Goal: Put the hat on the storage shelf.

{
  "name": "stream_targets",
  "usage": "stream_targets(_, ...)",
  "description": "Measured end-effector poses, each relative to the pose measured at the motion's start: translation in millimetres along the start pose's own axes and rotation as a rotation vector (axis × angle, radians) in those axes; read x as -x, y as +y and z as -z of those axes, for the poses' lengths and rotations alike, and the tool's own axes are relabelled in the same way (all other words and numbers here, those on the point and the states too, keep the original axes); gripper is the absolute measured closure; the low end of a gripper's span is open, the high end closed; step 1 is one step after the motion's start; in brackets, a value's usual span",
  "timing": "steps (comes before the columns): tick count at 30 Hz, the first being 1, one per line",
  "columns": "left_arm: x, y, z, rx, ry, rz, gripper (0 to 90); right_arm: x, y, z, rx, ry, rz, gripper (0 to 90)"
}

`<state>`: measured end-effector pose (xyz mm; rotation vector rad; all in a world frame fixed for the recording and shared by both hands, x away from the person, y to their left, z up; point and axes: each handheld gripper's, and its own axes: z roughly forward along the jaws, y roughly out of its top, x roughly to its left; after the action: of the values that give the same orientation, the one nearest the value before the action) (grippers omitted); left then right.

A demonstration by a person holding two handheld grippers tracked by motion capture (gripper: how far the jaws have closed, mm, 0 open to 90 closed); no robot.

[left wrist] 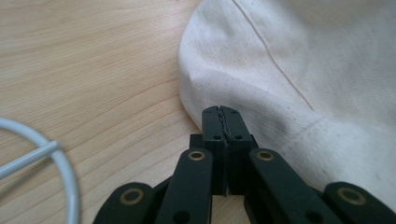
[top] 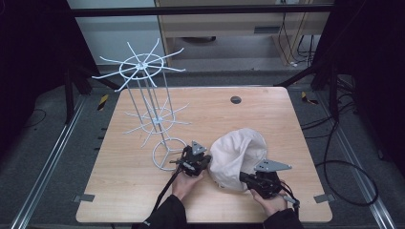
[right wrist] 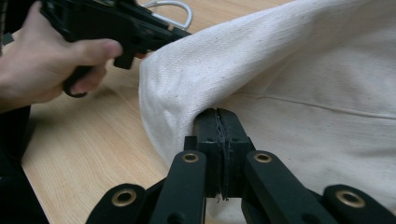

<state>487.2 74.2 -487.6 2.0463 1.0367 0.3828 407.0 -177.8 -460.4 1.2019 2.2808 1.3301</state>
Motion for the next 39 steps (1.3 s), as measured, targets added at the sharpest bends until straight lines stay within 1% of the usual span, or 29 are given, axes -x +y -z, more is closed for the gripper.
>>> stream_targets(1, 0.2, -0.7, 4.2, 0.016, -0.005, 0.008, 89.7, 1.6, -0.3, 1.7, 0.002, -0.007, 0.003, 89.0)
stream_targets(2, 0.2, -0.7, 4.2, 0.016, -0.005, 0.008, 89.6, 1.6, -0.3, 1.7, 0.002, -0.007, 0.003, 89.0)
stream_targets(4, 0.5, -1.8, 15.2, 0.036, -0.018, 0.018, 89.6, 5.6, -1.0, 6.1, 0.011, -0.023, -0.005, 89.0)
stream_targets(5, 0.2, -3.5, 27.0, 0.055, -0.033, 0.004, 89.6, 11.3, -1.5, 11.1, 0.024, -0.039, -0.018, 89.1)
stream_targets(6, 0.2, -3.5, 27.0, 0.055, -0.033, 0.004, 89.7, 11.3, -1.5, 11.1, 0.024, -0.039, -0.018, 89.1)
stream_targets(7, 2.5, -5.3, 38.0, 0.067, -0.038, -0.011, 89.7, 17.9, -1.7, 16.2, 0.036, -0.063, -0.027, 89.1)
stream_targets(8, 2.5, -5.3, 38.0, 0.067, -0.038, -0.011, 89.7, 21.3, -1.7, 18.5, 0.043, -0.075, -0.033, 89.2)
stream_targets(9, 4.9, -7.1, 48.7, 0.070, -0.047, -0.027, 89.7, 24.9, -1.2, 20.4, 0.051, -0.086, -0.037, 89.2)
stream_targets(10, 4.9, -7.1, 48.7, 0.070, -0.047, -0.027, 89.7, 24.9, -1.2, 20.4, 0.051, -0.086, -0.037, 89.2)
stream_targets(11, 6.3, -7.7, 53.3, 0.073, -0.050, -0.033, 89.7, 32.4, 0.2, 23.6, 0.066, -0.110, -0.044, 89.1)
stream_targets(12, 8.1, -8.4, 57.8, 0.074, -0.051, -0.036, 89.7, 32.4, 0.2, 23.6, 0.066, -0.110, -0.044, 89.1)
stream_targets(13, 11.6, -9.3, 65.6, 0.075, -0.056, -0.050, 89.7, 39.8, 2.5, 24.9, 0.080, -0.134, -0.053, 89.2)
stream_targets(14, 11.6, -9.3, 65.6, 0.075, -0.056, -0.050, 89.7, 43.3, 3.9, 25.0, 0.089, -0.142, -0.059, 89.3)
stream_targets(15, 15.7, -11.2, 73.3, 0.067, -0.061, -0.072, 89.7, 46.4, 5.1, 24.7, 0.093, -0.151, -0.061, 89.4)
stream_targets(18, 21.4, -14.3, 79.8, 0.070, -0.076, -0.083, 89.7, 54.2, 9.1, 22.3, 0.100, -0.172, -0.065, 89.5)
stream_targets(19, 28.4, -18.0, 83.8, 0.072, -0.090, -0.089, 89.7, 56.6, 10.8, 21.3, 0.104, -0.178, -0.069, 89.5)
stream_targets(20, 28.4, -18.0, 83.8, 0.072, -0.090, -0.089, 89.7, 56.6, 10.8, 21.3, 0.104, -0.178, -0.069, 89.5)
stream_targets(21, 35.9, -21.8, 85.0, 0.065, -0.102, -0.096, 89.7, 60.9, 15.5, 19.5, 0.116, -0.187, -0.074, 89.5)
stream_targets(23, 42.6, -24.9, 83.8, 0.061, -0.114, -0.104, 89.7, 65.0, 21.7, 17.3, 0.132, -0.199, -0.075, 89.5)
stream_targets(24, 42.6, -24.9, 83.8, 0.061, -0.114, -0.104, 89.7, 65.0, 21.7, 17.3, 0.132, -0.199, -0.075, 89.5)
stream_targets(26, 50.2, -28.3, 77.3, 0.044, -0.117, -0.120, 89.7, 71.2, 31.3, 13.3, 0.162, -0.204, -0.085, 89.3)
stream_targets(28, 52.4, -29.5, 74.7, 0.038, -0.118, -0.121, 89.7, 73.4, 34.4, 11.6, 0.170, -0.208, -0.084, 89.1)
stream_targets(30, 56.8, -32.3, 70.0, 0.031, -0.126, -0.125, 89.7, 78.2, 39.5, 7.5, 0.180, -0.201, -0.089, 89.2)
stream_targets(31, 61.2, -35.4, 65.8, 0.020, -0.132, -0.141, 89.7, 82.6, 43.8, 3.8, 0.191, -0.202, -0.087, 89.5)
stream_targets(33, 64.1, -37.2, 63.6, 0.015, -0.134, -0.143, 89.7, 84.8, 45.6, 2.0, 0.198, -0.200, -0.088, 89.5)
stream_targets(35, 71.2, -41.5, 58.1, 0.002, -0.138, -0.164, 89.7, 91.2, 51.9, -3.7, 0.224, -0.187, -0.089, 89.5)
stream_targets(36, 71.2, -41.5, 58.1, 0.002, -0.138, -0.164, 89.7, 91.2, 51.9, -3.7, 0.224, -0.187, -0.089, 89.5)
stream_targets(37, 74.2, -42.8, 55.2, 0.002, -0.139, -0.174, 89.7, 94.2, 57.0, -8.0, 0.225, -0.181, -0.082, 89.8)
stream_targets(39, 74.9, -42.9, 52.2, 0.007, -0.143, -0.172, 89.7, 96.3, 62.1, -12.3, 0.239, -0.169, -0.080, 90.0)
